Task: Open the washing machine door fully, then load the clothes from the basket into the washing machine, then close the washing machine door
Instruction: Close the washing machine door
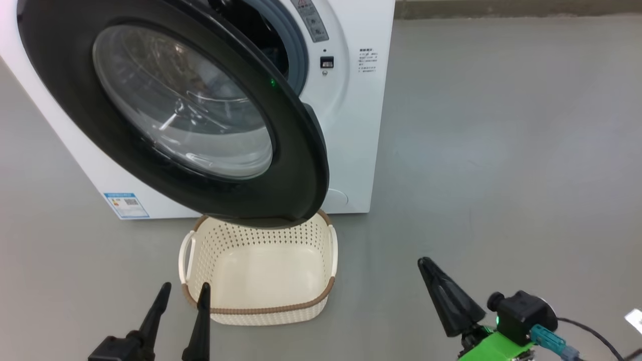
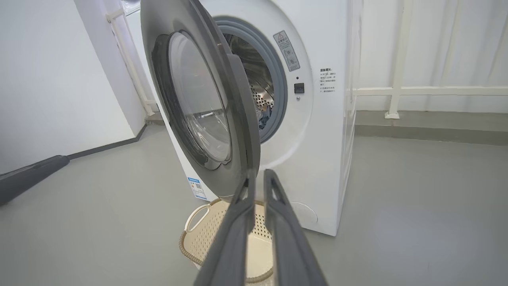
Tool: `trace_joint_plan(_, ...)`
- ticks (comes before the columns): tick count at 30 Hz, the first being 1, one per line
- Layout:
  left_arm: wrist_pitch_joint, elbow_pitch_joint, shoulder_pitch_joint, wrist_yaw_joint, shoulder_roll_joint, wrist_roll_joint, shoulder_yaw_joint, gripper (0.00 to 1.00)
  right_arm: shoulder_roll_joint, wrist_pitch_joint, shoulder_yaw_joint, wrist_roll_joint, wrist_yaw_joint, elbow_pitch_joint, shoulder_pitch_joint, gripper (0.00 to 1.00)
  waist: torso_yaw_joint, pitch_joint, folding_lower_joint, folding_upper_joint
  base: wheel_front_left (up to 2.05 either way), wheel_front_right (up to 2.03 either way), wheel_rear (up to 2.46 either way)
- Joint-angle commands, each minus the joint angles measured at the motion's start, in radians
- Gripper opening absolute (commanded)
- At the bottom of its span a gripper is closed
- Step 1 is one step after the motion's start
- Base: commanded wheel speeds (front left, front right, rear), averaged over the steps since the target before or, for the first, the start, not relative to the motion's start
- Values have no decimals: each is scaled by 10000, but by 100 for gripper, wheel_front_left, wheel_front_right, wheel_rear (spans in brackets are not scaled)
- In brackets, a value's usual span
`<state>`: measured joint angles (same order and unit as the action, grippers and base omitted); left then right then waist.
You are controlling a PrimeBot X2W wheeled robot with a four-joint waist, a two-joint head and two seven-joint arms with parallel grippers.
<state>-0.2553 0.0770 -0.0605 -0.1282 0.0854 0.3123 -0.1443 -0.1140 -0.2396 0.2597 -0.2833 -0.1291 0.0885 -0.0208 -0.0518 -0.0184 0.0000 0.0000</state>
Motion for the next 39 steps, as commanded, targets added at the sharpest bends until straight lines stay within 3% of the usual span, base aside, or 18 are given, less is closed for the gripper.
trace_joint_plan(1, -64, -209, 443, -25, 69, -118, 281, 100, -212, -123, 467, 95, -16, -254, -587, 0, -76, -206, 0, 0, 0, 0, 0)
trace_joint_plan(12, -64, -152, 1090, -25, -120, -183, -106, 100, -1508, -204, 2987, -382, -16, 170, -3087, 0, -635, -1314, 0, 0, 0, 0, 0)
trace_joint_plan(19, -65, -73, 1594, -25, -251, -191, -440, 100, -2101, -218, 3881, -880, -16, 655, -4844, 0, -1261, -2028, 0, 0, 0, 0, 0)
trace_joint_plan(30, -65, -29, 2014, -25, -344, -74, -773, 100, -2568, -220, 4011, -1265, -16, 1366, -6403, 0, -2194, -2803, 0, 0, 0, 0, 0)
trace_joint_plan(39, -65, -148, 2188, -25, -350, 200, -937, 100, -2875, -221, 3954, -1515, -16, 1795, -6982, 0, -2551, -3210, 0, 0, 0, 0, 0)
